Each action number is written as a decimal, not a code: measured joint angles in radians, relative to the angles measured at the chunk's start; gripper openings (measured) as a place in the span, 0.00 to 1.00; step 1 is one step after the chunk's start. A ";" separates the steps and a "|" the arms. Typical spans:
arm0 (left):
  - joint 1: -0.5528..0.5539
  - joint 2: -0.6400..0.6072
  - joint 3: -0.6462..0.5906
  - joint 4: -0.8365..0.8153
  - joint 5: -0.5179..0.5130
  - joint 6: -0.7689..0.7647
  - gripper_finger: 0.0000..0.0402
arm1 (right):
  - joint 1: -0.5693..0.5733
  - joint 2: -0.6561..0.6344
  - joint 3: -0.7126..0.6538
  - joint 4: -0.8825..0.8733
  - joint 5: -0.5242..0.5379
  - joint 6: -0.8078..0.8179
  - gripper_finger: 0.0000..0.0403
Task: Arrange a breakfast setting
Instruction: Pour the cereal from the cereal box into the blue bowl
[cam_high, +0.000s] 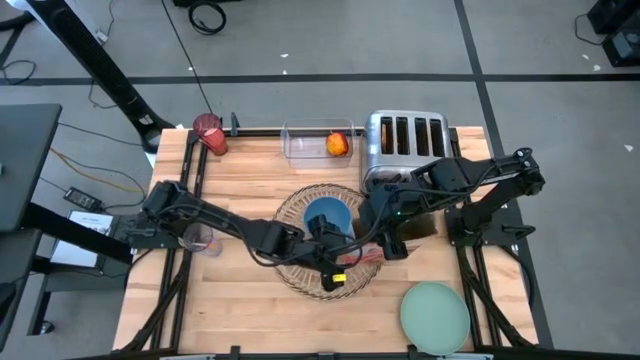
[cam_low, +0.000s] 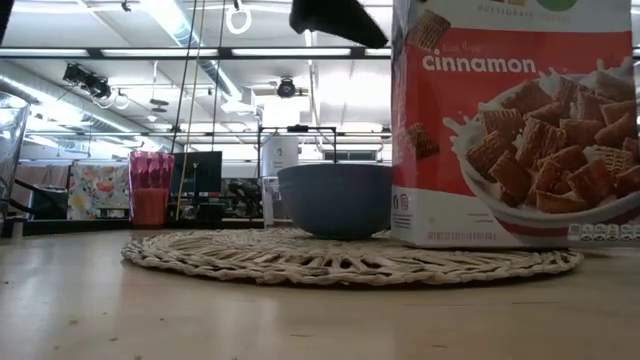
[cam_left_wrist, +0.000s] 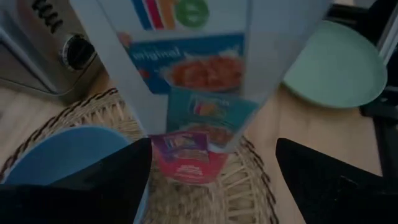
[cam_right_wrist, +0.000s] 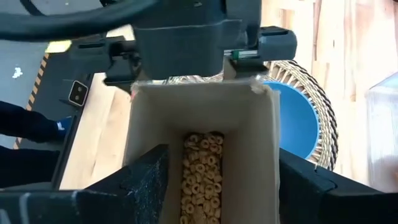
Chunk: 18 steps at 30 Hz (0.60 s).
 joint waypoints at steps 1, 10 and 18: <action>0.000 -0.006 0.000 -0.024 0.000 0.000 0.87 | 0.000 0.000 0.000 0.000 0.000 0.004 0.62; 0.018 -0.037 0.000 0.004 0.010 0.104 0.87 | 0.000 0.000 0.000 0.000 0.000 0.007 0.62; 0.044 0.011 0.000 0.079 0.028 0.194 0.87 | 0.001 0.000 0.000 0.008 0.000 -0.010 0.62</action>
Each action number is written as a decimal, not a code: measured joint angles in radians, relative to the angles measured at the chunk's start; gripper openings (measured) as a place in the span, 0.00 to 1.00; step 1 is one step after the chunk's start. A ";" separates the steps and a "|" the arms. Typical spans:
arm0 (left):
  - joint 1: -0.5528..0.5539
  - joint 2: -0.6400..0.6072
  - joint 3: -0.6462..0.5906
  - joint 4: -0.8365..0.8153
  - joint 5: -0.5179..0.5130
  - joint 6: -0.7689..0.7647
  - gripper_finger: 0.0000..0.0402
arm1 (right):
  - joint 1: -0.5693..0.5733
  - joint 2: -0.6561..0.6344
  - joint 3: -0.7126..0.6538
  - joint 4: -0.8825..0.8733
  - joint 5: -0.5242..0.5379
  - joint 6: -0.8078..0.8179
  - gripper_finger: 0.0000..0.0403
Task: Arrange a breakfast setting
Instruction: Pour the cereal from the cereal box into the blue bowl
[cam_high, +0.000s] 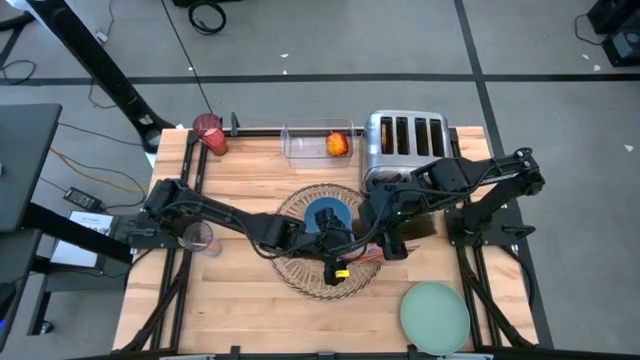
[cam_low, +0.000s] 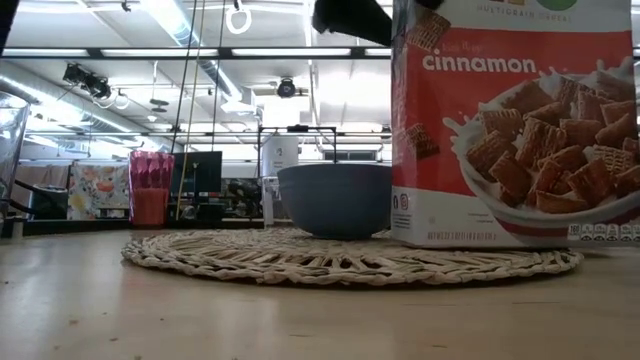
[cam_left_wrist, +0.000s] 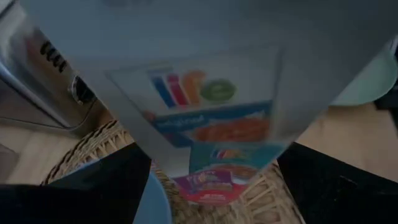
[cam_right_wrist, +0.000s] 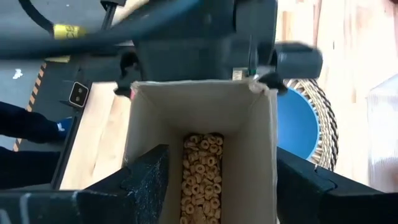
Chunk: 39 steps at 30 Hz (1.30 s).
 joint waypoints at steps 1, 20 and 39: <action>0.004 0.007 0.000 0.008 0.009 0.009 0.87 | 0.000 0.000 0.000 0.001 -0.004 -0.006 0.62; 0.021 0.060 0.000 0.170 0.051 0.132 0.87 | 0.055 0.000 0.183 -0.077 0.024 -0.004 0.62; 0.045 0.146 0.000 0.447 0.036 0.130 0.70 | 0.298 -0.221 0.300 -0.115 0.294 0.342 0.59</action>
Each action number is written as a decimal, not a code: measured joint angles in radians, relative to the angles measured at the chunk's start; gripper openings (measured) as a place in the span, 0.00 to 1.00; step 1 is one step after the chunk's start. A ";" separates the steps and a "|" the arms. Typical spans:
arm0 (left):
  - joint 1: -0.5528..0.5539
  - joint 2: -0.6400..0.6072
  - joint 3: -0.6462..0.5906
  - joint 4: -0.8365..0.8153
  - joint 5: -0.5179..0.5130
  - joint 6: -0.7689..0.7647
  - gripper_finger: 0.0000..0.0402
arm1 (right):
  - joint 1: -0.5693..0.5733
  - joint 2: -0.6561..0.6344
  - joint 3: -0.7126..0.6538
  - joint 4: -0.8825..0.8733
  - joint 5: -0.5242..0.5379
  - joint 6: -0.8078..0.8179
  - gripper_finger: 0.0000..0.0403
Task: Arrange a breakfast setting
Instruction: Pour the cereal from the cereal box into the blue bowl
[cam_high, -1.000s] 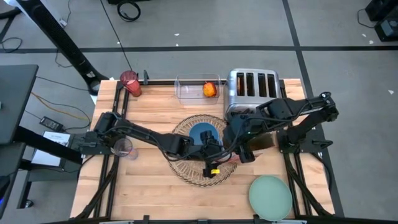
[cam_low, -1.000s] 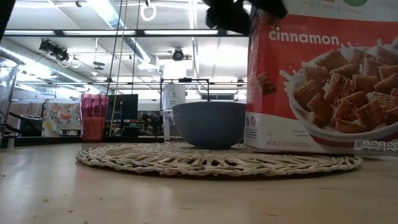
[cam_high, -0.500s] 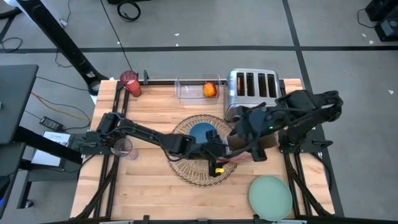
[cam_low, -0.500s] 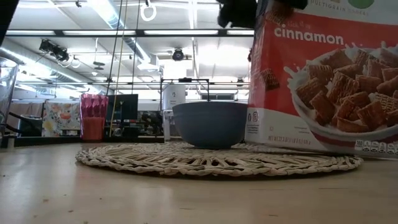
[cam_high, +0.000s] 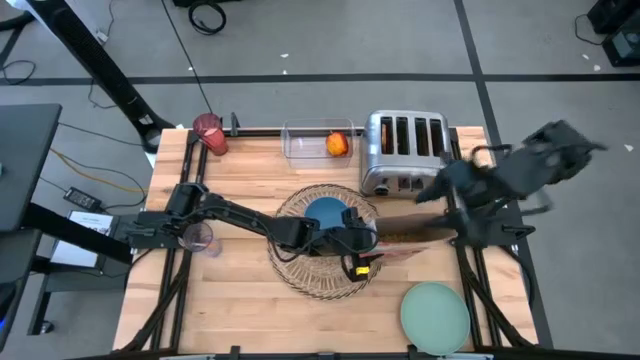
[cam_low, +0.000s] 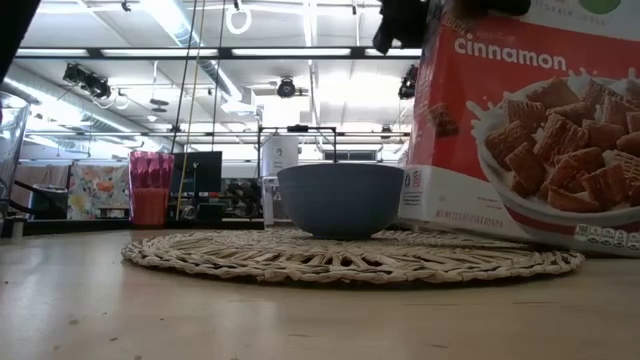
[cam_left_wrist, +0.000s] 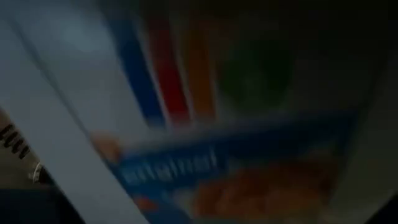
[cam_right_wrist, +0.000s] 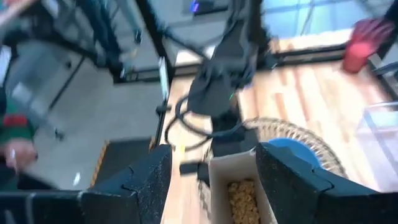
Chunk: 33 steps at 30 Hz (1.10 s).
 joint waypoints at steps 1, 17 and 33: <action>0.001 0.005 0.000 0.008 -0.001 0.000 0.69 | 0.014 -0.017 0.000 0.002 0.032 0.010 0.59; 0.000 -0.016 -0.001 0.005 -0.037 0.002 0.37 | 0.068 -0.158 -0.005 0.002 0.164 -0.002 0.59; -0.002 -0.272 0.033 -0.031 -0.036 -0.005 0.36 | 0.068 -0.308 -0.005 0.167 0.385 -0.236 0.62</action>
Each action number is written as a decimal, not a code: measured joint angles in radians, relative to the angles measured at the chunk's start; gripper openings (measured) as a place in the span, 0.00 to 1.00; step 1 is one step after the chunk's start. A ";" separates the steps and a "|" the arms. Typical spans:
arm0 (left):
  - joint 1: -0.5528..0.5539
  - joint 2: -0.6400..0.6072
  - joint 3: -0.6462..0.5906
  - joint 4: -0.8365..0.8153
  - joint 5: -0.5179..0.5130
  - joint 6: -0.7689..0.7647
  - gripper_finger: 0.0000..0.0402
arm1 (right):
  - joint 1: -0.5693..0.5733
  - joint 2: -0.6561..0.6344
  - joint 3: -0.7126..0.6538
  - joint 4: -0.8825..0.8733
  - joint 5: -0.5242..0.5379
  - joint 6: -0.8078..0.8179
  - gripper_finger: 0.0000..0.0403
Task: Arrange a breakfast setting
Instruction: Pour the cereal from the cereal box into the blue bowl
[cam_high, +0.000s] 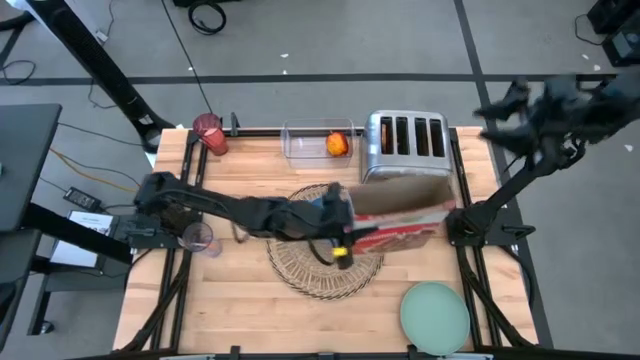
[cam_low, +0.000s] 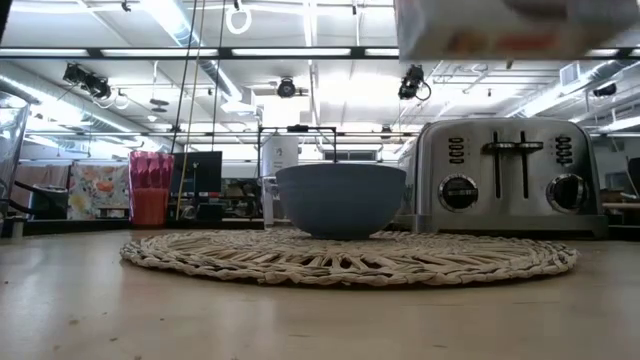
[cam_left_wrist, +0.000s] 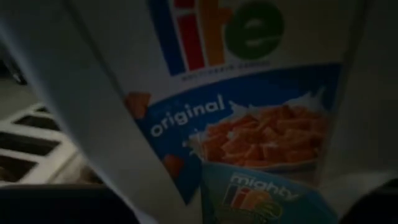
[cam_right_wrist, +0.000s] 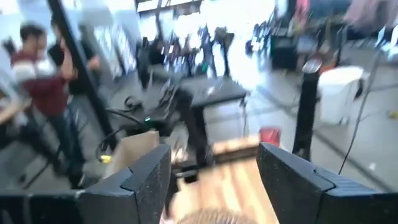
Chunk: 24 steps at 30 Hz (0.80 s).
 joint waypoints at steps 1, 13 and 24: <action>0.000 -0.023 0.000 -0.002 0.002 -0.001 0.36 | 0.000 -0.014 0.000 0.010 0.015 -0.020 0.63; 0.012 -0.269 0.001 -0.019 -0.027 0.029 0.36 | 0.000 -0.091 -0.086 -0.123 0.120 -0.003 0.91; 0.026 -0.333 0.002 -0.009 -0.005 0.101 0.36 | -0.001 -0.172 -0.605 0.183 0.083 0.011 0.92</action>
